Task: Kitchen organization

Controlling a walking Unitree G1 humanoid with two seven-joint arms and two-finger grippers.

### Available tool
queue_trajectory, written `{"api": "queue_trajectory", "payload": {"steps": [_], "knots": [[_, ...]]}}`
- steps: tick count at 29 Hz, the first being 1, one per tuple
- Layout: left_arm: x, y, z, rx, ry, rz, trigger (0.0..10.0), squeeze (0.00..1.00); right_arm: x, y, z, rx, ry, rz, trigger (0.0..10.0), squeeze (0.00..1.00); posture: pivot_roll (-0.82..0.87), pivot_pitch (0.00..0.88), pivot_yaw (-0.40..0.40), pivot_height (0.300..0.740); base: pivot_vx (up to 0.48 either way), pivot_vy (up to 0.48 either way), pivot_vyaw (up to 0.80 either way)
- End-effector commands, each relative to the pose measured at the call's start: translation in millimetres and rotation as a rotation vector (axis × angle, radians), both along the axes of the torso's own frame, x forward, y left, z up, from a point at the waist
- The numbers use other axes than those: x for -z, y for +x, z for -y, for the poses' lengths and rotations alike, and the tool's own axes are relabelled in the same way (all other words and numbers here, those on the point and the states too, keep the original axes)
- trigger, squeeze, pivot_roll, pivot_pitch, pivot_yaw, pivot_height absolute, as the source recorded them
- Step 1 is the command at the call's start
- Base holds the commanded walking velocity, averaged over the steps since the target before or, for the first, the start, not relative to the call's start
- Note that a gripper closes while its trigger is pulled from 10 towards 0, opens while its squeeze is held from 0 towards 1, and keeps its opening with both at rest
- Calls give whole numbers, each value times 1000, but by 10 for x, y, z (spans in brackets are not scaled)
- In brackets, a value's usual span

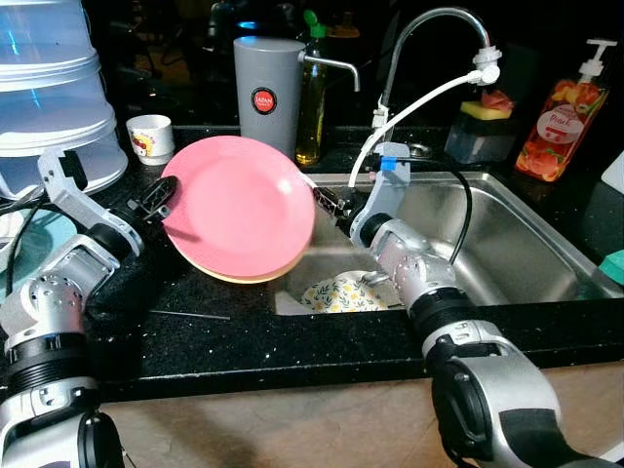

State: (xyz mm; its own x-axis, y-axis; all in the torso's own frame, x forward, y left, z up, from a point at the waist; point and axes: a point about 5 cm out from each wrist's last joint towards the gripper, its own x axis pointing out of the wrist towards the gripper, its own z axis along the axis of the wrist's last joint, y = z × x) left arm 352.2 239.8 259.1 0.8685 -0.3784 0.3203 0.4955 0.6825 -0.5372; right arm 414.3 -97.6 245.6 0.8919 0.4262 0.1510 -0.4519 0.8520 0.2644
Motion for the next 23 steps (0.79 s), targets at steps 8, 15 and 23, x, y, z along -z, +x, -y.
{"api": "queue_trajectory", "payload": {"steps": [8, 15, 23], "knots": [[-2, -58, -43, 5, -23, 44, 0, 0, -77, 20, 71, -5, 173, -35, 10000, 1000, 89, 35, -32, 740, 0, 0, 0], [21, -70, -77, -5, -16, 37, 0, 0, -74, 24, 101, -29, 288, -89, 10000, 0, 85, 24, -32, 740, 0, 0, 0], [30, -77, -81, -7, -22, 36, 0, 0, -37, -38, -9, -196, 385, -138, 10000, 0, 85, 17, -33, 740, 0, 0, 0]]}}
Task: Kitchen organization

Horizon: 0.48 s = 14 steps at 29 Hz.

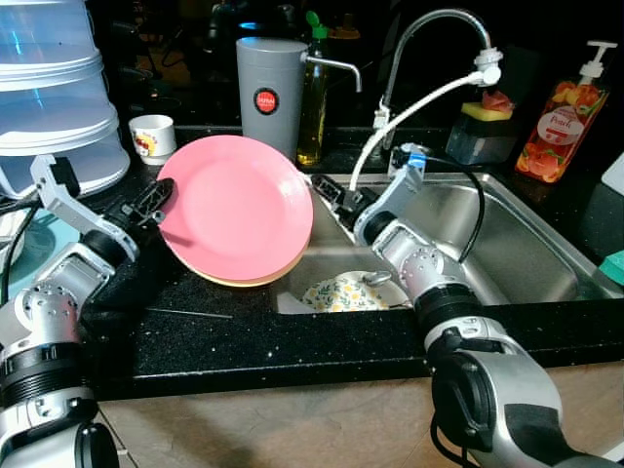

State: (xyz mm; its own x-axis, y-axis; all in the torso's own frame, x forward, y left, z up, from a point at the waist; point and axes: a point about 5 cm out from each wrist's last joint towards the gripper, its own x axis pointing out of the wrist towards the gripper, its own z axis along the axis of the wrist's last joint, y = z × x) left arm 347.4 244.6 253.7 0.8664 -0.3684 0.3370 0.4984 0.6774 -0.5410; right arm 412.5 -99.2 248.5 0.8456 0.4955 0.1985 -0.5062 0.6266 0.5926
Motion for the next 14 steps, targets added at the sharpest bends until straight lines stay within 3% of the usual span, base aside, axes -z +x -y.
{"api": "queue_trajectory", "payload": {"steps": [1, 7, 10, 14], "knots": [[-23, -28, -33, -1, -6, 23, 0, 0, -8, -21, -25, -45, 36, 0, 10000, 0, 85, 17, -33, 740, 0, 0, 0], [-21, -33, -25, 6, -7, 25, 0, 0, -39, -103, -153, -201, 60, 24, 10000, 0, 84, 16, -33, 740, 0, 0, 0], [-22, -32, -26, 4, -4, 25, 0, 0, -107, -156, -204, -292, 133, 35, 10000, 0, 86, 19, -33, 740, 0, 0, 0], [-24, -32, -30, 1, -4, 25, 0, 0, -131, -195, -226, -352, 130, 49, 10000, 0, 86, 19, -33, 740, 0, 0, 0]]}}
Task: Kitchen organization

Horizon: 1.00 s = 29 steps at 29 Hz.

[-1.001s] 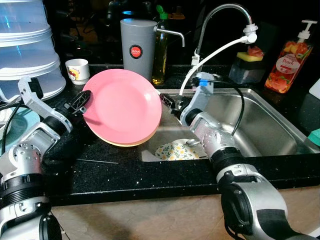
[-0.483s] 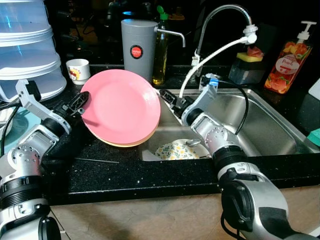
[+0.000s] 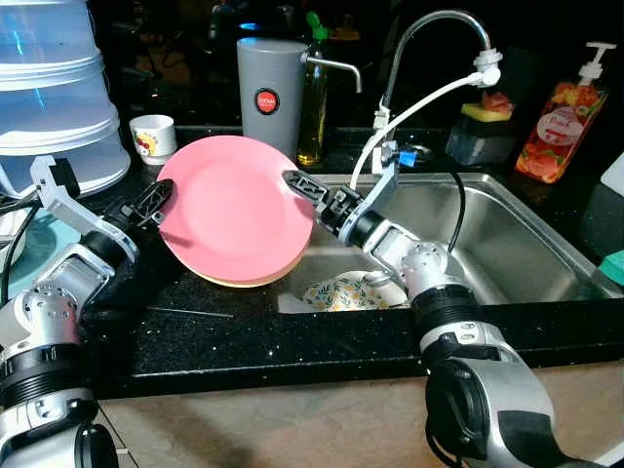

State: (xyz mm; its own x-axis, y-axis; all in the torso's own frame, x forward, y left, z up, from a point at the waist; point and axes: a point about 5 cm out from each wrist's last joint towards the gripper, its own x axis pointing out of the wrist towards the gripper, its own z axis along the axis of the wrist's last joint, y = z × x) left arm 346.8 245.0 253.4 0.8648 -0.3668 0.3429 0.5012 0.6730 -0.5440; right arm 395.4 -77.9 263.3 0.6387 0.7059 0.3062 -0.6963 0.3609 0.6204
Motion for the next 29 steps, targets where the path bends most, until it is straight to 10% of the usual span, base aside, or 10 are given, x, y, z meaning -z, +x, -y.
{"api": "queue_trajectory", "payload": {"steps": [1, 12, 29], "knots": [[-28, -26, -26, 0, 3, 21, 0, 0, 27, -35, -21, -43, -5, 6, 10000, 0, 86, 19, -33, 740, 0, 0, 0], [-44, -29, -22, 8, 7, 24, 0, 0, 41, -28, 76, 0, -38, 28, 10000, 0, 88, 31, -30, 740, 0, 0, 0], [-36, -9, 17, 14, 9, 19, 0, 0, 174, -363, -395, -283, -65, 32, 9255, 0, 88, 30, -29, 740, 0, 0, 0]]}}
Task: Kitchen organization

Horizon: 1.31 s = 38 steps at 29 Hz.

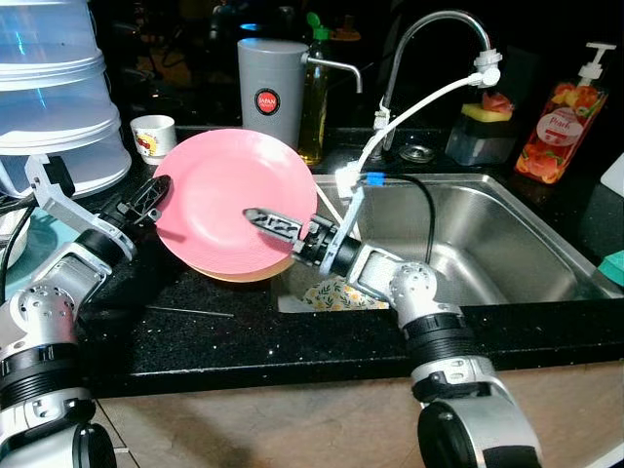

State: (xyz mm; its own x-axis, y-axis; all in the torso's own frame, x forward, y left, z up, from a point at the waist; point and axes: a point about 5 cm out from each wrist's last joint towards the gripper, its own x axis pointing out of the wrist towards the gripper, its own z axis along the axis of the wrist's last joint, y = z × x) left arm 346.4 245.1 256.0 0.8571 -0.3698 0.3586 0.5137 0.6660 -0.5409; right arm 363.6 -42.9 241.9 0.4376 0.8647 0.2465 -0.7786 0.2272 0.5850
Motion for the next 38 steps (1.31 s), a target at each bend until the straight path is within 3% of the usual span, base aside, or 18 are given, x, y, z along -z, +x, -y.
{"api": "queue_trajectory", "payload": {"steps": [1, 2, 4, 18, 24, 28, 38], "knots": [[-10, -4, 19, 7, 16, 4, 0, 0, -41, -44, -45, -34, 22, 14, 9255, 0, 88, 30, -29, 740, 0, 0, 0], [-7, -6, 19, 7, 18, 3, 0, 0, -46, -46, -48, -30, 30, 10, 6627, 0, 88, 30, -29, 740, 0, 0, 0], [-1, -8, 19, 4, 22, 0, 0, 0, -57, -35, -39, -12, 47, 1, 0, 0, 88, 30, -29, 740, 0, 0, 0], [20, 0, 25, -8, 38, -11, 0, 0, -86, 27, 39, 74, 96, -22, 0, 0, 84, 28, -28, 740, 0, 0, 0], [43, 9, -45, -100, 86, -23, 0, 0, -61, 39, 48, 91, 100, -43, 0, 0, 83, 28, -32, 740, 0, 0, 0], [91, 15, -180, -218, 103, -62, 0, 0, -19, 29, 14, 85, 90, -56, 0, 0, 89, 31, -42, 740, 0, 0, 0], [168, -1, -273, -303, 152, -102, 0, 0, 82, 22, -92, 73, 72, -92, 0, 0, 89, 31, -45, 740, 0, 0, 0]]}}
